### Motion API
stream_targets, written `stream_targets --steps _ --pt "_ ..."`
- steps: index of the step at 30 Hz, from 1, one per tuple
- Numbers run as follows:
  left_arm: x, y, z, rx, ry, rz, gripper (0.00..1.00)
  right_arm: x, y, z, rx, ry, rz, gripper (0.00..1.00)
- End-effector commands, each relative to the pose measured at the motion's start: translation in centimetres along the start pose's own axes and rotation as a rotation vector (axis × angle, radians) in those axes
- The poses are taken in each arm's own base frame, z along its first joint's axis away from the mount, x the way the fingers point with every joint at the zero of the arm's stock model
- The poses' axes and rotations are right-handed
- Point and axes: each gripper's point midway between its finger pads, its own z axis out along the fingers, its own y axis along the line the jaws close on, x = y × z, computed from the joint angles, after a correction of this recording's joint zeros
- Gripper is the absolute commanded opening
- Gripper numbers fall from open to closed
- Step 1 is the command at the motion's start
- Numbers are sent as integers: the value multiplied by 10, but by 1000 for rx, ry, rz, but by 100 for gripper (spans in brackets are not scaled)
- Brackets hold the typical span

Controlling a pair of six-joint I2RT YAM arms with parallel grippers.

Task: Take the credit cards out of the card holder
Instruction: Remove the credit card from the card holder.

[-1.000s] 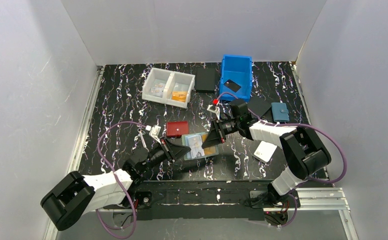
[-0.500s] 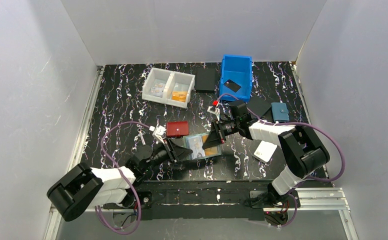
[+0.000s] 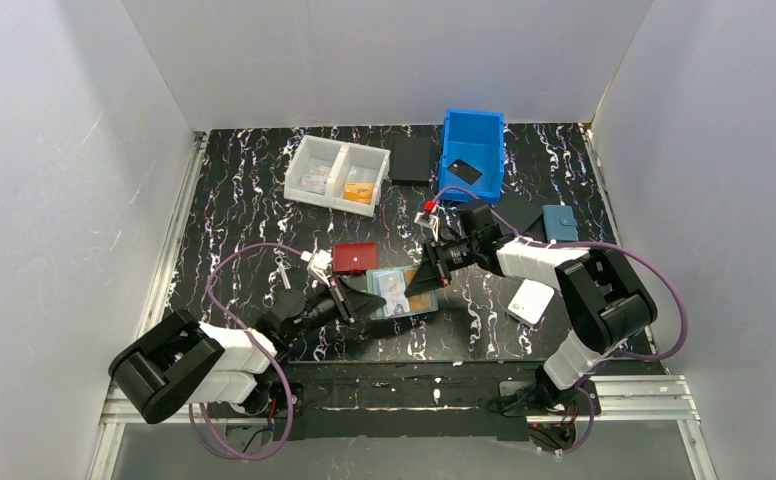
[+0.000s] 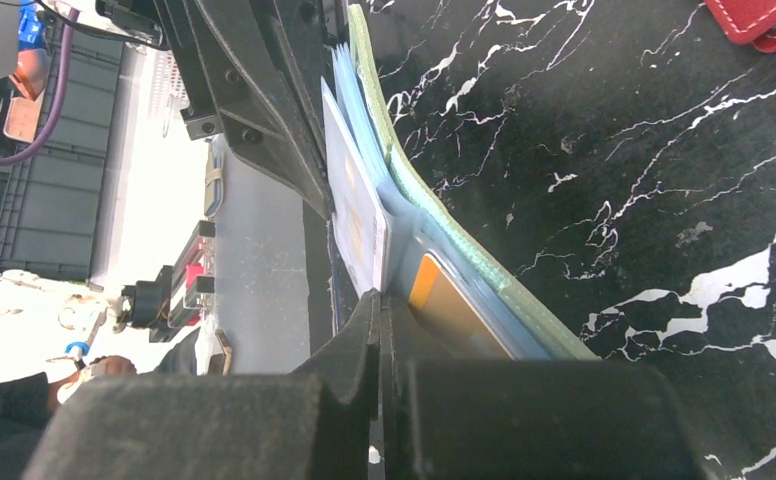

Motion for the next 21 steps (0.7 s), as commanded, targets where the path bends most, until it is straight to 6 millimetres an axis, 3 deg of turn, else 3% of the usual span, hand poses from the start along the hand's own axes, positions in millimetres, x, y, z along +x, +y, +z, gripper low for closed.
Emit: stream_targets --steps 1,15,21 --pt "-10 -8 -7 39 -47 20 0 -13 -3 -4 11 -20 -42 1" --pt "-7 5 -11 -4 -38 -1 0 -11 -12 -4 38 -20 -25 1" --pt "-7 3 -9 8 -32 -7 0 -6 -7 -1 -24 -22 18 4"
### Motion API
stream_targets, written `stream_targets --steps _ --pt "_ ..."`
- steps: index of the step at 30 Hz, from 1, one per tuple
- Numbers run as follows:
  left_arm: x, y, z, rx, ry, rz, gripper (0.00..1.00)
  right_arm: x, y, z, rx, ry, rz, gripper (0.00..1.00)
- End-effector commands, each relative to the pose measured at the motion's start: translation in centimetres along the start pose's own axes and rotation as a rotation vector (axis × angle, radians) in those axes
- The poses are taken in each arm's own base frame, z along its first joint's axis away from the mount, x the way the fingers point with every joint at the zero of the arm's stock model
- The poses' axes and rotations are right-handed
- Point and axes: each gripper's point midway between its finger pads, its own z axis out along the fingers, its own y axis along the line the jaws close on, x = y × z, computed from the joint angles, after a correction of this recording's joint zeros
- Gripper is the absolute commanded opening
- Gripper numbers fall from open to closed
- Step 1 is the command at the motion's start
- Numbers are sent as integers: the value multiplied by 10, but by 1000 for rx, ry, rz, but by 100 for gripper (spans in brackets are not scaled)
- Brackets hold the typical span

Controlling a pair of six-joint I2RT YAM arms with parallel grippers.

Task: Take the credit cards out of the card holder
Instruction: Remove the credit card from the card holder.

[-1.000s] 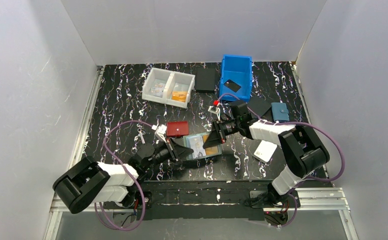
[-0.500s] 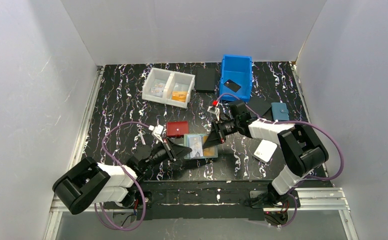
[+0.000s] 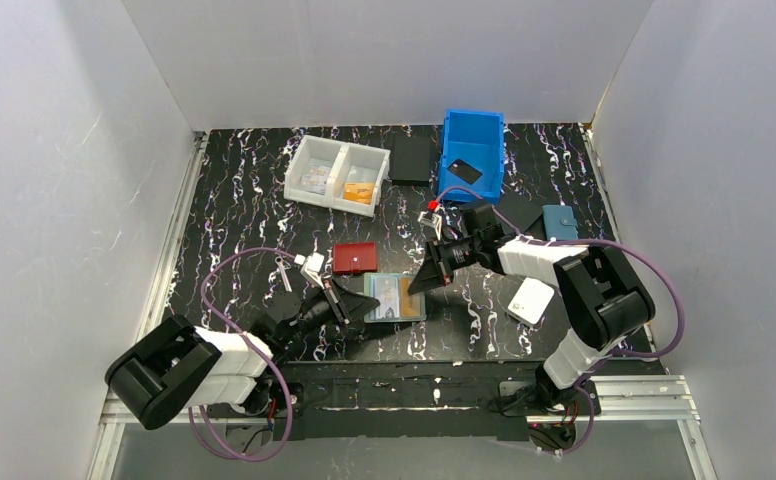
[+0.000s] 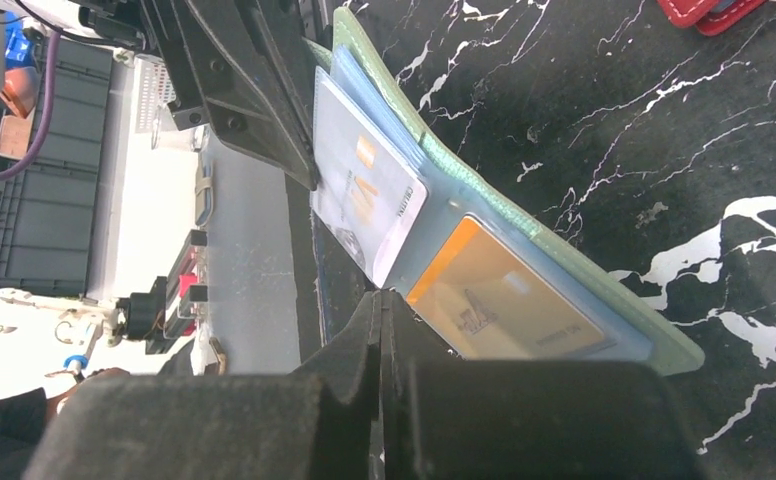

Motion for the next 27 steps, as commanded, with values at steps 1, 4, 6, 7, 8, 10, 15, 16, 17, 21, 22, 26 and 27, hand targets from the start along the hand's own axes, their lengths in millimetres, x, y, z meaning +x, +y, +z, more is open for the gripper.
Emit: stream_targets --steps 1,4,6,7,8,10,15,16,17,21,22,26,27 --pt "-6 -11 2 50 -18 11 0 -5 5 3 -60 -9 8 14" --pt "-10 -18 5 79 -26 6 0 -1 8 7 -84 5 24 36" --pt "-11 -21 8 91 -22 -3 0 1 11 10 -97 16 26 39" --pt "-11 -22 9 96 -20 -7 0 1 11 11 -95 17 26 39" --pt "-12 -23 11 101 -21 -9 0 1 11 11 -92 17 28 40" --pt "-13 -26 12 109 -24 -12 0 1 9 12 -78 13 35 41" --pt "-18 -34 13 134 -37 -11 0 1 4 12 -47 7 49 49" --pt "-19 -35 13 139 -40 -11 0 1 4 12 -50 8 53 50" --pt "-21 -37 13 144 -44 -12 0 1 4 12 -54 9 56 52" --pt "-23 -42 15 159 -44 -13 0 -3 15 11 -105 0 48 54" --pt "-23 -43 15 161 -41 -15 0 -4 18 11 -118 -5 49 55" --pt "-23 -46 18 171 -34 -20 0 -6 26 10 -143 -8 62 55" --pt "-23 -47 19 174 -31 -22 0 -7 26 10 -145 -8 65 55"
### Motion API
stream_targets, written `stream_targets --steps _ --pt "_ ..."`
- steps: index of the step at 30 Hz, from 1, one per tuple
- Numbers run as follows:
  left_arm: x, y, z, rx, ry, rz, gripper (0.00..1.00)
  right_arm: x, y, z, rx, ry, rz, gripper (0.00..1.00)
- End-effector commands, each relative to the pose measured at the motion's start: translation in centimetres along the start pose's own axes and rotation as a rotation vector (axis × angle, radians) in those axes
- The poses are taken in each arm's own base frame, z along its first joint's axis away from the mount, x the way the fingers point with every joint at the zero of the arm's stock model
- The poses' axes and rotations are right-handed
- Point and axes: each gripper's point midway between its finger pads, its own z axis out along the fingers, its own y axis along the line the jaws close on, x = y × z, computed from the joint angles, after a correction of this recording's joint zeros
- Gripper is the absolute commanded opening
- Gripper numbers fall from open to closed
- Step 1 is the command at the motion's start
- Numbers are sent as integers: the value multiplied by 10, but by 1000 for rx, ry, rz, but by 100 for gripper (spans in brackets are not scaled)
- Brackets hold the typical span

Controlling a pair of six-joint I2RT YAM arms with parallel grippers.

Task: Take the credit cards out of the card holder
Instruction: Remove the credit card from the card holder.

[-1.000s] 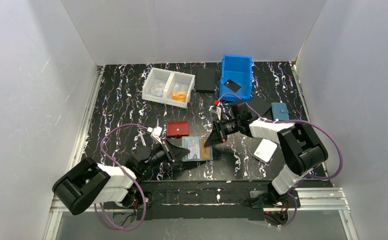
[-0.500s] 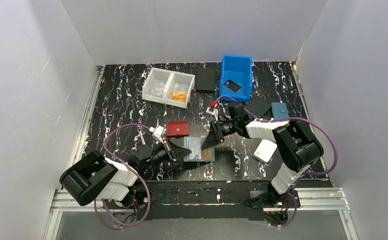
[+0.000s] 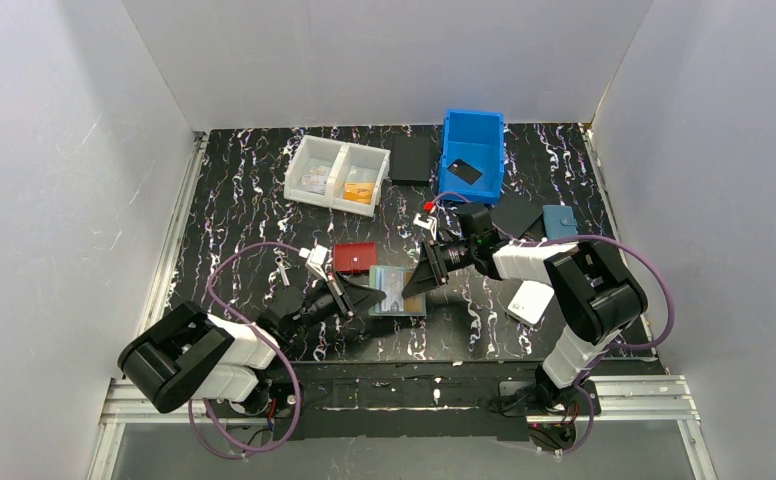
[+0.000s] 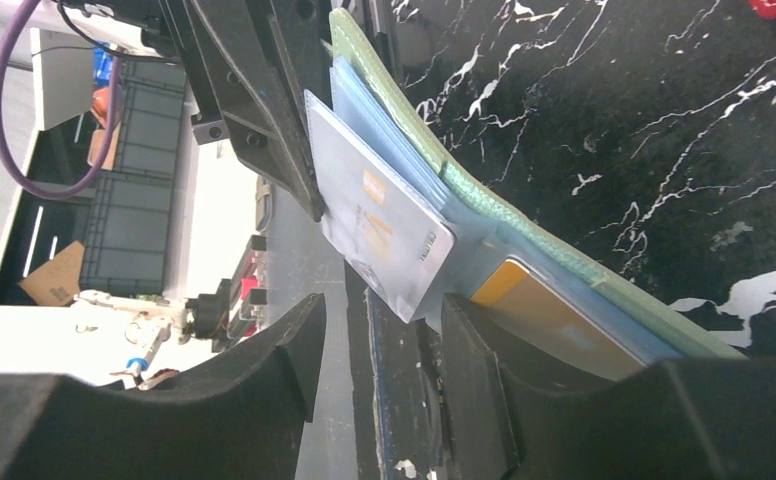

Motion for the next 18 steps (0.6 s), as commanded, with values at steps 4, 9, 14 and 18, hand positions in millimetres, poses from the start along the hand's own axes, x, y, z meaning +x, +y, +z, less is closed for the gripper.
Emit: stream_targets --steps 4,9,14,18 --pt "-13 -31 13 111 -16 26 0 -8 18 0 -63 -10 -20 55" --pt "-13 -32 17 113 -8 22 0 -12 24 -2 -79 -14 -15 53" --pt "-7 -18 16 69 1 9 0 -18 28 -8 -84 -31 -31 30" --pt "-2 -3 11 20 -2 1 0 -25 27 -17 -71 -62 -36 8"
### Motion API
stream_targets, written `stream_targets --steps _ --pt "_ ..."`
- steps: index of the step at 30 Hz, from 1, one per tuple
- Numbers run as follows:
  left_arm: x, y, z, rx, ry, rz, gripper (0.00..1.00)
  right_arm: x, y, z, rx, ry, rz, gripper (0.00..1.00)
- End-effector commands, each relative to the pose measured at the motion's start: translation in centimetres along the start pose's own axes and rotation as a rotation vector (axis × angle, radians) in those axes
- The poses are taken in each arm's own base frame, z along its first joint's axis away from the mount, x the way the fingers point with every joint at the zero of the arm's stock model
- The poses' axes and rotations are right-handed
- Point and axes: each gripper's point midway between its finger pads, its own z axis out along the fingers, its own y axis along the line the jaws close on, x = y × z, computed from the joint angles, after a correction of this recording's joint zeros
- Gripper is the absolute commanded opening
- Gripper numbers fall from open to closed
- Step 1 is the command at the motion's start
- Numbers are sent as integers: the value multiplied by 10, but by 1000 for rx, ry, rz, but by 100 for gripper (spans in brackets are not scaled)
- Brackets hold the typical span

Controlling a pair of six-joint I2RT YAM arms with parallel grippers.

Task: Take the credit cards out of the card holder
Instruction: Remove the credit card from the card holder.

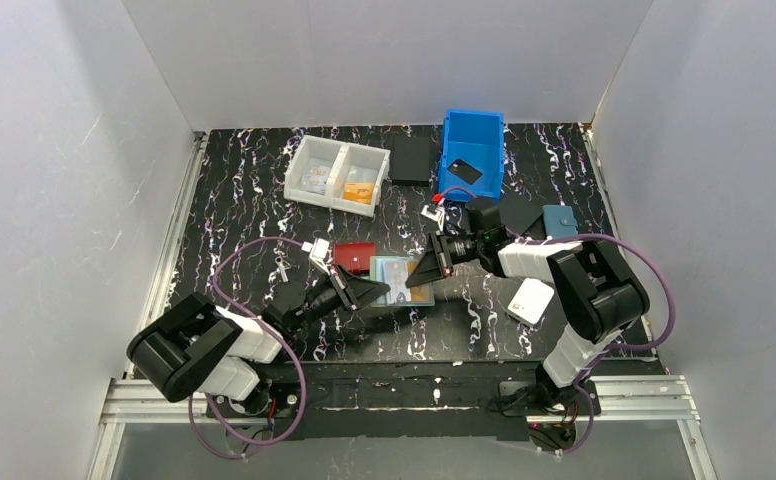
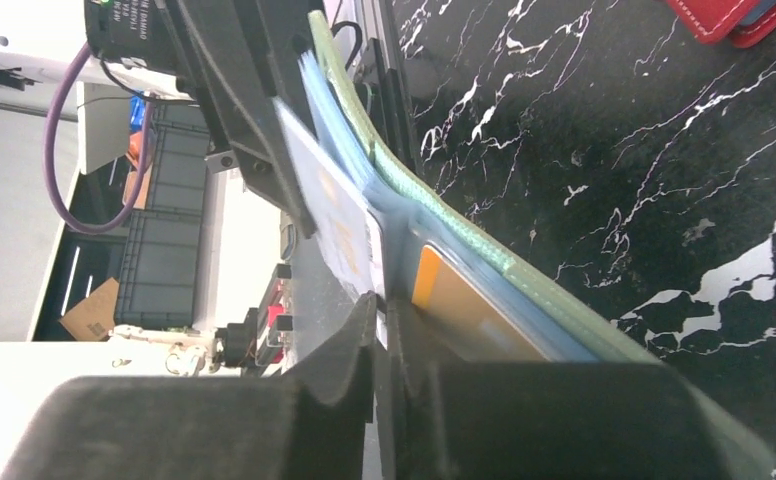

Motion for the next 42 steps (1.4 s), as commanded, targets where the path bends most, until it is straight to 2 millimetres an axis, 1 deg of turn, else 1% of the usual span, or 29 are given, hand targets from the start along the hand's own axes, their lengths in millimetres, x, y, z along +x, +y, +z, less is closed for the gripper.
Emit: stream_targets --steps 1,2,6,7,9,10,13,19,21,23,25,26,27,32,35,40,42 --pt "8 14 -3 -46 14 7 0 -9 24 -7 -61 -9 -95 4" --pt "9 18 -3 -59 14 4 0 -10 23 -9 -59 -15 -98 2" --pt "14 31 -3 -103 28 -21 0 -10 22 -10 -56 -20 -111 1" --pt "15 33 -2 -111 30 -27 2 -11 21 -11 -50 -21 -114 1" --pt "15 36 -2 -120 31 -37 8 -11 14 -11 -21 -21 -124 1" --pt "15 36 -2 -123 28 -39 12 -10 8 -11 2 -17 -126 1" --pt "11 35 -6 -124 4 -28 29 -9 -2 -13 46 -13 -122 1" --pt "7 40 -25 -154 -35 13 51 -7 -7 -14 55 -13 -122 1" --pt "9 46 -35 -190 -41 31 66 -7 -5 -15 39 -9 -130 1" --pt "10 52 -43 -220 -43 51 79 -7 0 -17 15 -3 -144 1" --pt "10 52 -48 -227 -44 76 92 -7 5 -18 -4 1 -161 1" --pt "9 51 -49 -226 -43 94 96 -7 7 -18 -14 3 -169 1" --pt "8 49 -50 -224 -41 111 98 -7 10 -18 -23 6 -176 1" --pt "9 41 -49 -210 -6 155 98 -6 20 -19 -61 15 -197 1" --pt "15 47 -49 -226 30 146 98 -6 25 -20 -78 20 -210 1" --pt "15 46 -39 -230 57 149 98 -4 31 -19 -97 32 -226 1" --pt "12 39 -35 -207 60 164 97 -3 32 -17 -104 41 -224 1"
